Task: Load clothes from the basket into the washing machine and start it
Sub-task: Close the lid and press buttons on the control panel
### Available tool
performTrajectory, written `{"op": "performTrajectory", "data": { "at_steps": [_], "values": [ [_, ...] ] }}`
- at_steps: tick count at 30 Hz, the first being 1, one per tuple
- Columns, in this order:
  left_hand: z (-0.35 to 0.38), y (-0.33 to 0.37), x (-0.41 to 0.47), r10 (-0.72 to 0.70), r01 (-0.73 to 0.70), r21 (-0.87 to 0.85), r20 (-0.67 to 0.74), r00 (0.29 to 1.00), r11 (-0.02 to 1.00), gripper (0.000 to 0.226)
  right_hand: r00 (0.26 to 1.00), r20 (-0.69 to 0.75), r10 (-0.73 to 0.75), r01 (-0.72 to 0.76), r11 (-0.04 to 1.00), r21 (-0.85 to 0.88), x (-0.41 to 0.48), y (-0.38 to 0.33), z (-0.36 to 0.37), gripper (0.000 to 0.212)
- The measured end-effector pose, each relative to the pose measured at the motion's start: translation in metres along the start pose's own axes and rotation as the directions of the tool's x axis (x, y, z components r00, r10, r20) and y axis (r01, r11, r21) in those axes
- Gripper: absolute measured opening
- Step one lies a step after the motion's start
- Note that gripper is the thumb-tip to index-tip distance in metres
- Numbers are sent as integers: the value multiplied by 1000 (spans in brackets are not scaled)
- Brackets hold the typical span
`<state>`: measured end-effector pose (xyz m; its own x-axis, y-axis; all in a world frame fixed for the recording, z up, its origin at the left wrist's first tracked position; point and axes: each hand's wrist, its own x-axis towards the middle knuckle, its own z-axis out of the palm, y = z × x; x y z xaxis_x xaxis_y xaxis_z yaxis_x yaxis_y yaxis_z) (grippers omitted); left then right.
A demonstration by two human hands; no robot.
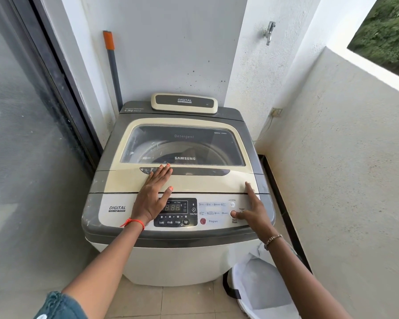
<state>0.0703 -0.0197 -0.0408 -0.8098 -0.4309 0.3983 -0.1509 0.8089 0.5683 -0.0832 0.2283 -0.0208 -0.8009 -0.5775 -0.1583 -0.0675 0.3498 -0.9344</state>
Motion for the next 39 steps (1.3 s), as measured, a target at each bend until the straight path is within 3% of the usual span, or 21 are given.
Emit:
{"op": "performTrajectory", "data": {
  "at_steps": [13,20,27,32,39],
  "values": [
    [-3,-2,0,-46,22,135,179,983,991,75,999,42,33,-33,999,-4,-3,-6,-2,93],
    [-6,3,-4,-96,6,291,297,950,957,86,993,117,10,20,969,-248,-4,-11,1,95],
    [6,-1,-23,-105,22,432,170,980,902,76,997,72,-16,51,856,-514,-6,-9,17,112],
    [9,0,-40,-113,60,436,96,989,898,63,994,105,-17,76,807,-585,-5,-4,18,142],
    [12,-5,-53,-205,193,426,-19,979,884,64,986,165,12,108,713,-693,-9,-9,17,139]
  ]
}}
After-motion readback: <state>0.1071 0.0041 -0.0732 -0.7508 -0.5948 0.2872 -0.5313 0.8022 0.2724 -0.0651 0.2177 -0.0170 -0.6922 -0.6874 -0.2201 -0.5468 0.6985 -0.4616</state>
